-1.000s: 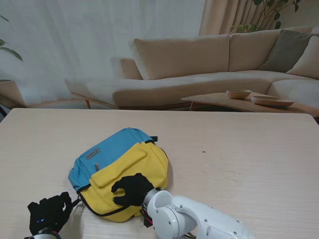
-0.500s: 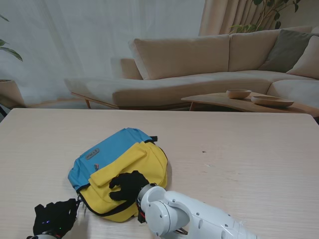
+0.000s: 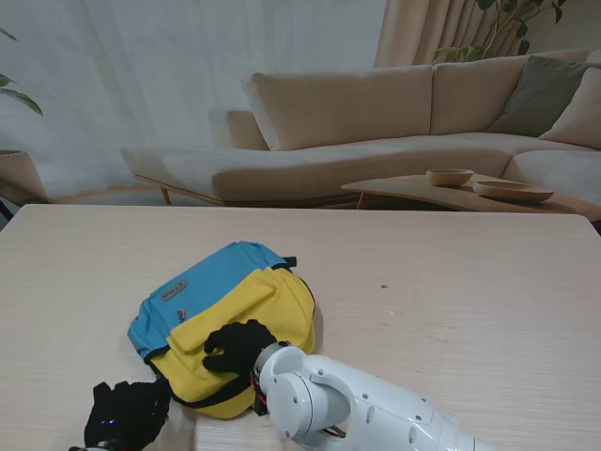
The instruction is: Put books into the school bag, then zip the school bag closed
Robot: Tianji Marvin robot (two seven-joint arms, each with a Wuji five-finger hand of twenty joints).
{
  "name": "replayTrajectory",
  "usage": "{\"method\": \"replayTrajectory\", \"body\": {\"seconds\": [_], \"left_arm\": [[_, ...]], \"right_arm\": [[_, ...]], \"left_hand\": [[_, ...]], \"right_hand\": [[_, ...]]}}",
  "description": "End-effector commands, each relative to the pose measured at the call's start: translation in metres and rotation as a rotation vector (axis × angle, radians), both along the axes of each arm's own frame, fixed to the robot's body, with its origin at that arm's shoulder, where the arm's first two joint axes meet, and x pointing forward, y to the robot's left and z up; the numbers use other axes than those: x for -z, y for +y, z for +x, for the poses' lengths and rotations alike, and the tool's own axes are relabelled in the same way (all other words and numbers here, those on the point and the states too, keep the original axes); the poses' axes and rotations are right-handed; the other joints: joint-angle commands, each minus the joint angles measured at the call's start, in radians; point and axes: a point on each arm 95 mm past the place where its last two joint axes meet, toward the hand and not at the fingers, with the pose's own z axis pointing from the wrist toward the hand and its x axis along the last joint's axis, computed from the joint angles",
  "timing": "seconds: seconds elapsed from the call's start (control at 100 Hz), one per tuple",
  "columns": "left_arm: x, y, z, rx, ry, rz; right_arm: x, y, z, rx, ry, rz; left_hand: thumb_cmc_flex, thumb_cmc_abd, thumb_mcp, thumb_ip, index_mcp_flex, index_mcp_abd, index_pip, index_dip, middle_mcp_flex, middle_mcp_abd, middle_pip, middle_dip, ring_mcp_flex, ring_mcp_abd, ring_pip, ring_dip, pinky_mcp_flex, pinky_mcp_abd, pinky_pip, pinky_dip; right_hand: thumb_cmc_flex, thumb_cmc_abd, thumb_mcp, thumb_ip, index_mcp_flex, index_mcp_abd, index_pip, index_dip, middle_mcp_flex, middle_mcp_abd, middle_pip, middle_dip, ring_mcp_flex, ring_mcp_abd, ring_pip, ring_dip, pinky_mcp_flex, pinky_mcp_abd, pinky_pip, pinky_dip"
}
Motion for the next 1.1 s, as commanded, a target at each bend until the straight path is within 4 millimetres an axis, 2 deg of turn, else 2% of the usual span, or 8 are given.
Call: {"method": "replayTrajectory", "body": {"seconds": [0.0, 0.52, 1.09], "left_arm": [[-0.001, -0.007, -0.01, 0.016, 0.028, -0.026], [0.01, -0.005, -0.043, 0.129, 0.052, -0.1], [0.005, -0.029, -0.04, 0.309, 0.139, -0.131]], "right_arm": [[0.031, -0.009, -0.005, 0.019, 0.078, -0.066], [0.034, 0.003, 0.0, 0.043, 0.111, -0.063], [0.035, 0.006, 0.001, 0.054, 0.118, -0.059]], "left_hand": [[0.035, 0.021, 0.025, 0.005, 0.02, -0.027, 0.055, 0.04, 0.013, 0.002, 0.002, 0.014, 0.013, 0.012, 0.012, 0.009, -0.011, -0.003, 0.04, 0.007], [0.066, 0.039, -0.014, 0.006, 0.015, -0.027, 0.047, 0.045, -0.005, -0.005, -0.018, 0.019, -0.004, -0.003, -0.024, -0.004, -0.022, 0.0, 0.011, -0.009], [0.086, 0.054, -0.058, 0.013, 0.012, -0.036, 0.032, 0.044, -0.003, -0.007, -0.036, 0.022, 0.0, -0.009, -0.038, -0.007, -0.024, 0.001, 0.001, -0.013]], "right_hand": [[-0.038, 0.014, -0.037, -0.009, 0.019, 0.009, -0.02, -0.013, 0.022, 0.058, -0.02, -0.009, 0.054, 0.134, -0.017, -0.012, 0.036, 0.241, -0.058, -0.009], [-0.032, 0.018, -0.033, -0.01, 0.03, 0.01, -0.024, -0.008, 0.033, 0.06, -0.023, -0.009, 0.062, 0.133, -0.019, -0.012, 0.037, 0.24, -0.056, -0.005], [-0.032, 0.013, -0.028, -0.013, 0.036, 0.014, -0.028, -0.006, 0.037, 0.062, -0.023, -0.008, 0.064, 0.134, -0.019, -0.012, 0.037, 0.241, -0.054, -0.002]]}}
